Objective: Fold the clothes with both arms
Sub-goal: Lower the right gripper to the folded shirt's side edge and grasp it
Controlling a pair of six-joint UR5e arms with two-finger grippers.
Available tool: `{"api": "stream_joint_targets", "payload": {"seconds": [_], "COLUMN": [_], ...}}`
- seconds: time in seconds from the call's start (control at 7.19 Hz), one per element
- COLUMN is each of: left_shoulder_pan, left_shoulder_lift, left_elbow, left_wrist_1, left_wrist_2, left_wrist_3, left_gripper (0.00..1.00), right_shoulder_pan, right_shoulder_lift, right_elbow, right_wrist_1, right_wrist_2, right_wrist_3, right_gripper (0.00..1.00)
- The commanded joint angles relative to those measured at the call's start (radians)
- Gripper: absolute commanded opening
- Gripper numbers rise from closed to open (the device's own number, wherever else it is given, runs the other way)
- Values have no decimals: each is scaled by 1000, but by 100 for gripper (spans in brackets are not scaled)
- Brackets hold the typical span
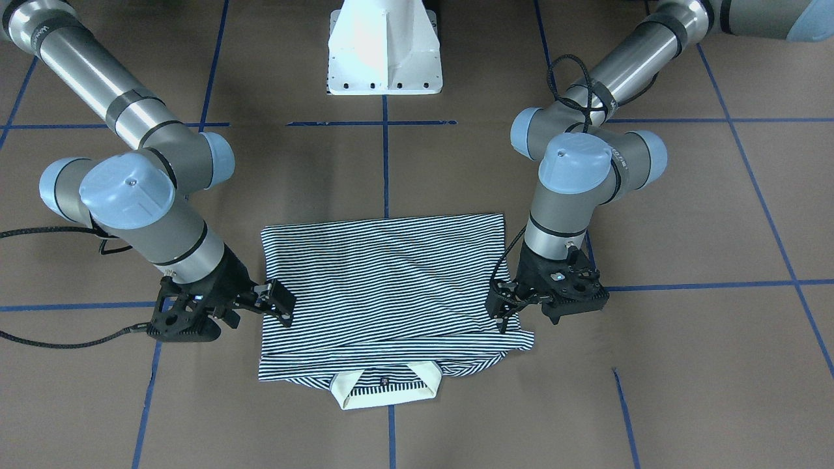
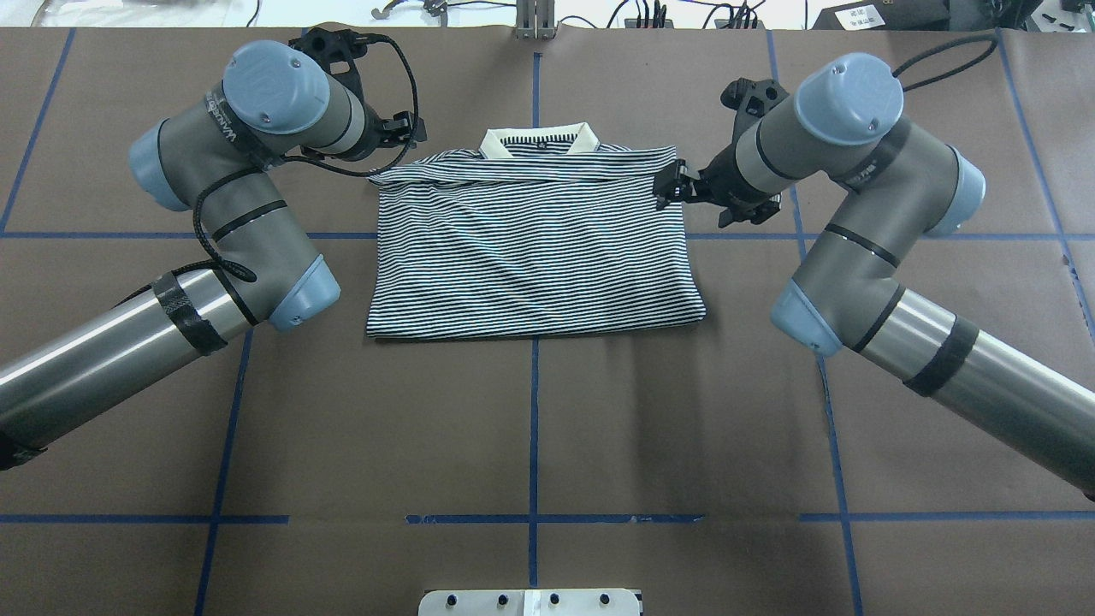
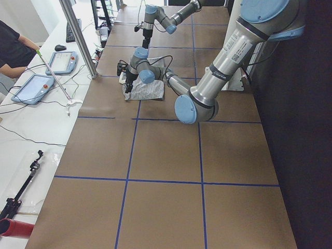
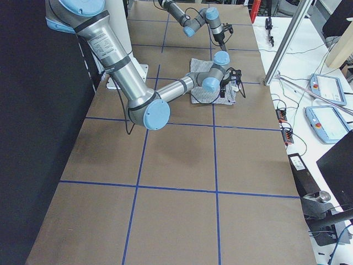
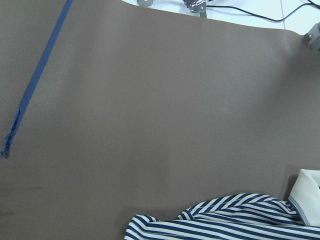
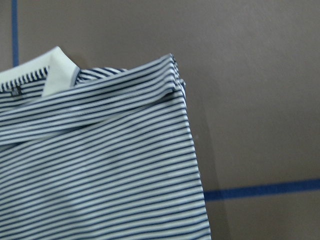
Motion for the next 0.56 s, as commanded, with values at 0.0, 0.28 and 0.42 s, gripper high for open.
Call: {"api": "stream_joint_targets", "payload": {"seconds": [0.0, 0.28, 0.42], "left_shoulder_pan": [0, 2, 2], "left_shoulder_lift": [-3, -3, -1], "left_elbow": [-5, -22, -22], "left_wrist_1": [2, 8, 8], "left_wrist_2": [0, 0, 0], "left_wrist_3": [-3, -3, -3], "left_gripper": [100, 100, 100], "right_shoulder_pan": [-83, -144, -149], "right_shoulder_lift": [-29, -34, -44], "right_elbow": [61, 46, 44], "right_wrist_1": [-112, -117, -117], "right_wrist_2": [-59, -103, -104], "right_wrist_3": [52, 51, 51], "right_gripper": [100, 100, 100]}}
